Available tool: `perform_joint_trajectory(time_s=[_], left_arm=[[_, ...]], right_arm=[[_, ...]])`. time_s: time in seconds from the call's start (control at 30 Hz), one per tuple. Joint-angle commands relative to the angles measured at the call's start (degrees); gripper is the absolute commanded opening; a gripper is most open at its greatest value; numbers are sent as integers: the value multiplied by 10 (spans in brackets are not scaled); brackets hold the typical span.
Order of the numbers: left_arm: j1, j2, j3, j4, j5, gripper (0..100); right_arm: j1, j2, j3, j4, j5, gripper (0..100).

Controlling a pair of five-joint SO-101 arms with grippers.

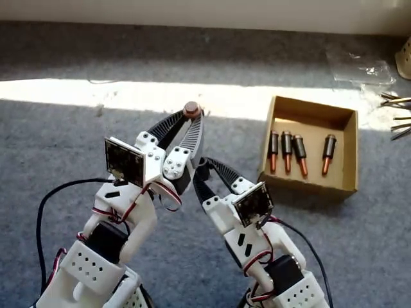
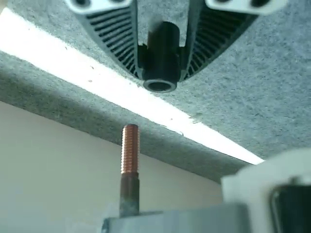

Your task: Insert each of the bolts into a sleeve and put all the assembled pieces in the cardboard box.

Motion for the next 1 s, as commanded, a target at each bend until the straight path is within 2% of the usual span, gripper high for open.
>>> perform_joint_trajectory(time_s=[0.0, 0.1, 0.2, 0.43, 0.5, 0.73, 0.97], left_arm=[[14, -15, -38, 33, 7, 7], [15, -38, -70, 100, 8, 7], [15, -74, -77, 127, 8, 7], [19, -131, -45, 131, 11, 7], [29, -143, -37, 132, 35, 7], [31, -152, -14, 149, 77, 7], [29, -153, -10, 171, 81, 7]], right_arm=[[-1, -6, 62, 1, -5, 4], [-1, -6, 62, 1, -5, 4], [-1, -6, 62, 1, -5, 4], [-1, -6, 62, 1, -5, 4], [-1, -6, 62, 1, -5, 4], [-1, -6, 62, 1, -5, 4], [-1, -6, 62, 1, -5, 4]])
